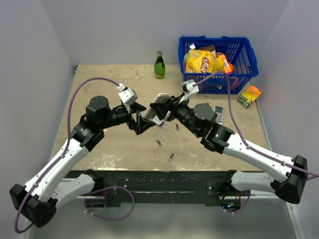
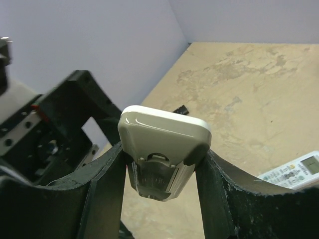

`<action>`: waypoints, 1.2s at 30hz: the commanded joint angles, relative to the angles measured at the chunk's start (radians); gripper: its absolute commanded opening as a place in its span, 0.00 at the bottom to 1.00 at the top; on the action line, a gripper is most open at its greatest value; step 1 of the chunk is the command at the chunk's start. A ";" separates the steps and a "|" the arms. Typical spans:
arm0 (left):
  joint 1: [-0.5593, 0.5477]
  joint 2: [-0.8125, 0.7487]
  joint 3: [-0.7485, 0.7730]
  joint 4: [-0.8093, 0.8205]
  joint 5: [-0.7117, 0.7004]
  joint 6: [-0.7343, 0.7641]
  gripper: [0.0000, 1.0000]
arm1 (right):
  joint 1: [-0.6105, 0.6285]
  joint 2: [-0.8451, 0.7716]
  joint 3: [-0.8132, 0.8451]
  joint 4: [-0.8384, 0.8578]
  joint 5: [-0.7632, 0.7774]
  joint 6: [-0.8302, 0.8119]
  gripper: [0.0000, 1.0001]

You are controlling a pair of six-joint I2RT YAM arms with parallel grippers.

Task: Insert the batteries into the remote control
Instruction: Adjust the remote control.

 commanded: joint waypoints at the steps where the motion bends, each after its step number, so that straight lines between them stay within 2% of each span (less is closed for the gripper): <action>1: -0.002 0.064 0.046 -0.018 0.058 0.073 0.95 | -0.002 -0.011 0.112 -0.084 -0.043 -0.174 0.00; 6: -0.003 0.058 -0.003 0.098 -0.003 0.066 0.93 | -0.001 0.029 0.170 -0.142 -0.034 -0.195 0.00; 13: -0.005 0.074 -0.036 0.224 -0.045 0.043 0.78 | -0.001 0.084 0.203 -0.162 -0.022 -0.210 0.00; 16: -0.005 0.074 -0.060 0.249 -0.060 0.056 0.73 | -0.001 0.092 0.207 -0.153 -0.018 -0.203 0.00; 28: -0.017 0.100 -0.126 0.272 -0.089 0.082 0.68 | -0.001 0.135 0.229 -0.143 -0.037 -0.175 0.00; 32: -0.020 0.101 -0.134 0.280 -0.102 0.083 0.60 | -0.001 0.138 0.229 -0.141 -0.043 -0.172 0.00; 35: -0.022 0.095 -0.141 0.290 -0.103 0.077 0.51 | -0.001 0.143 0.224 -0.139 -0.054 -0.166 0.00; 36: -0.022 0.091 -0.141 0.293 -0.103 0.073 0.45 | -0.001 0.143 0.221 -0.139 -0.057 -0.164 0.00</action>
